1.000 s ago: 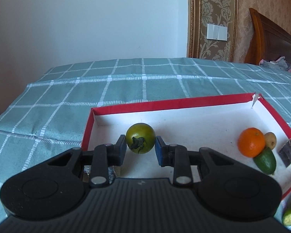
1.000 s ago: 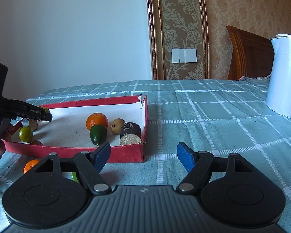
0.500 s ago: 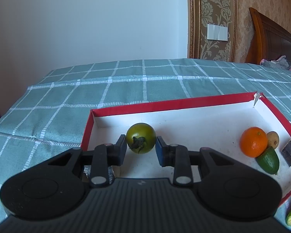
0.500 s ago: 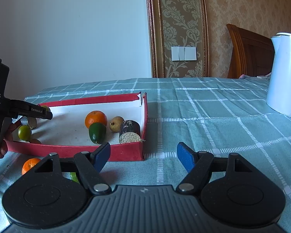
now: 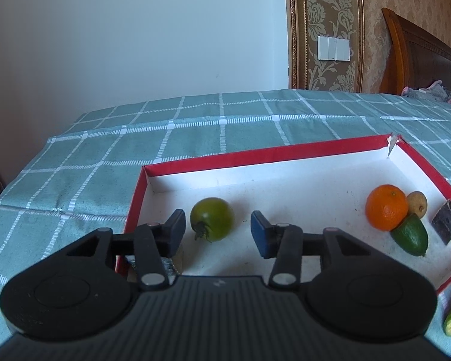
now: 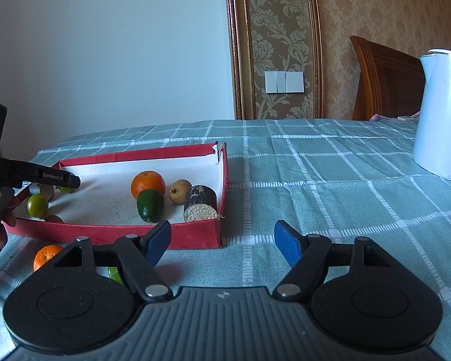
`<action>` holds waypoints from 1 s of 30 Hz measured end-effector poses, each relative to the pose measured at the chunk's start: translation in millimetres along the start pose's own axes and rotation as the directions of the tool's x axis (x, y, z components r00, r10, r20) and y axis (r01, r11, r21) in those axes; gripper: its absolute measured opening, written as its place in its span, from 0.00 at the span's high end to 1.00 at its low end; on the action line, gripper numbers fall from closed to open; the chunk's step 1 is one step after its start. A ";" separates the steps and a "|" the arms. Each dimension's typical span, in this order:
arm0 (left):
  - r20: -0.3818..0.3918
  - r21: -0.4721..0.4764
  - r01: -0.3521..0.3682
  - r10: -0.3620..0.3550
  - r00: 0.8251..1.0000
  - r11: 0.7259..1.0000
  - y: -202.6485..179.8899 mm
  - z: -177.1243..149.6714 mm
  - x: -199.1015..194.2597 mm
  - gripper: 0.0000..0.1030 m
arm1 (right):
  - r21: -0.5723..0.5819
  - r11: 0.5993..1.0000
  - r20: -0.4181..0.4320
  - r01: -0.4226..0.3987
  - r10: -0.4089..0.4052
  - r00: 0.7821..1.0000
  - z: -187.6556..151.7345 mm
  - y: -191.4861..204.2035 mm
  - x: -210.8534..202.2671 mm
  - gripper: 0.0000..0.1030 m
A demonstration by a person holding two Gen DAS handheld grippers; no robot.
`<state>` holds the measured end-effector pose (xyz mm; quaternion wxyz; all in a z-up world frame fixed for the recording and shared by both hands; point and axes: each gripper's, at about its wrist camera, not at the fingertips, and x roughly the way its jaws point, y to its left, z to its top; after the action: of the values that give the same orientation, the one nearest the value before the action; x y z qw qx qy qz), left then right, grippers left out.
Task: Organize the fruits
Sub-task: 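Carry the green tomato into the tray and open the left gripper, then move the right gripper to the cut cucumber piece and close on it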
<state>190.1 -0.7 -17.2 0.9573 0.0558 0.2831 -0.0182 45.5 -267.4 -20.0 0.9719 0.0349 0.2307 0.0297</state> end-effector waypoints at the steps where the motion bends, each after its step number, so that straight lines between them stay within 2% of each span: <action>1: 0.001 0.001 -0.001 0.001 1.000 1.000 -0.2 -0.6 -1.0 0.57 | 0.000 1.000 0.000 0.000 0.000 1.000 0.0 0.0 0.0 0.27; 8: -0.007 -0.003 0.015 -0.015 1.000 1.000 0.9 -3.0 -6.3 0.54 | 0.009 1.000 -0.002 0.002 -0.002 1.000 0.1 -1.8 0.5 0.27; 16: 0.008 0.011 0.028 -0.028 1.000 1.000 -1.9 -7.1 -22.0 0.44 | 0.017 1.000 -0.005 0.003 -0.003 1.000 0.1 -2.7 1.6 0.27; 18: 0.023 0.006 0.033 -0.033 0.999 0.999 -1.5 -8.0 -32.8 0.43 | 0.019 1.000 -0.007 0.003 -0.002 1.000 0.0 -3.2 1.9 0.27; 21: 0.073 0.026 -0.006 0.004 0.997 1.000 -1.5 -11.4 -53.4 0.27 | 0.024 1.000 -0.005 0.001 -0.001 1.000 -0.7 -3.2 1.8 0.26; 23: 0.112 0.046 -0.027 0.021 0.993 0.999 -0.8 -14.4 -68.6 0.27 | 0.025 1.000 0.001 0.003 -0.003 1.000 -1.0 -3.3 0.8 0.23; 25: 0.123 0.044 -0.018 0.012 0.992 0.999 2.7 -18.0 -81.6 0.26 | 0.025 1.000 0.006 0.003 -0.003 1.000 -1.0 -3.2 0.1 0.23; 29: 0.121 0.036 0.001 -0.005 0.993 0.999 7.9 -29.7 -100.0 0.24 | 0.021 1.000 0.008 0.004 -0.004 1.000 -1.1 -2.6 -0.3 0.23; 30: 0.116 0.031 0.003 -0.007 0.993 1.000 9.1 -34.0 -104.0 0.20 | 0.021 1.000 0.009 0.004 -0.004 1.000 -1.2 -2.7 -0.5 0.23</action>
<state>85.1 12.7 11.9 0.9711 0.0688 0.2268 -0.0282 44.7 -270.1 -21.0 0.9726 0.0449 0.2266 0.0253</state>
